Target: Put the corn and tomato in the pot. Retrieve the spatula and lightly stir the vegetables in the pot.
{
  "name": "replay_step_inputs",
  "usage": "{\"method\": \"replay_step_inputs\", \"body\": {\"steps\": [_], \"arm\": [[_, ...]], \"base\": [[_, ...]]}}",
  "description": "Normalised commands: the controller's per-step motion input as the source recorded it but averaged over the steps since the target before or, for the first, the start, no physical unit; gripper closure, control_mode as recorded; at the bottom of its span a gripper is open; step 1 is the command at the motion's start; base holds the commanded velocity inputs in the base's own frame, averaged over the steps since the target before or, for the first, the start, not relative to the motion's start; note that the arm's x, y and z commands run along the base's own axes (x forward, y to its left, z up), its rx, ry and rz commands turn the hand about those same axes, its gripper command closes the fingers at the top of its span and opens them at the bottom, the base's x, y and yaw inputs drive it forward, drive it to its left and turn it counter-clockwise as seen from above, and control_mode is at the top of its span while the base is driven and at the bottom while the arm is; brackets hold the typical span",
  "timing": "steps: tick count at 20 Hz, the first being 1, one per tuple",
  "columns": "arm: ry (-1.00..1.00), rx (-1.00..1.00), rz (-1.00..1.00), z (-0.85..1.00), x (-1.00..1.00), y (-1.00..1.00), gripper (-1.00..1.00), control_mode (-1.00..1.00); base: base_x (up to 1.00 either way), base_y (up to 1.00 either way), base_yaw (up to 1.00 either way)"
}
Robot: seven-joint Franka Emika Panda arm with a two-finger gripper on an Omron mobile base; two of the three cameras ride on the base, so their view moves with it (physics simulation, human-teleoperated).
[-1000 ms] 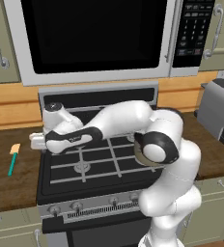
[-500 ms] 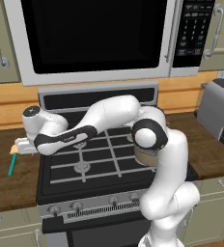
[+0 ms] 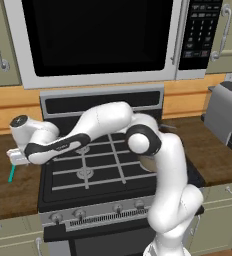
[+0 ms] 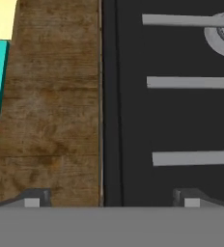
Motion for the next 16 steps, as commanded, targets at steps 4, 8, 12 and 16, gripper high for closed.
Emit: {"method": "replay_step_inputs", "body": {"steps": [4,8,12,16], "arm": [[0.0,0.07,0.0,-0.27,0.0,0.09,-1.0,-1.0],[0.0,0.16,0.0,-0.07,0.12,0.16,-1.0,-1.0],[0.0,0.02,0.0,-0.07,0.09,0.13,-1.0,-1.0],[0.0,0.0,0.0,-0.01,0.0,0.0,-1.0,-1.0]], "base": [[0.0,0.0,0.0],[0.0,0.0,0.0],[0.0,0.0,0.0],[0.0,0.0,0.0]]}}
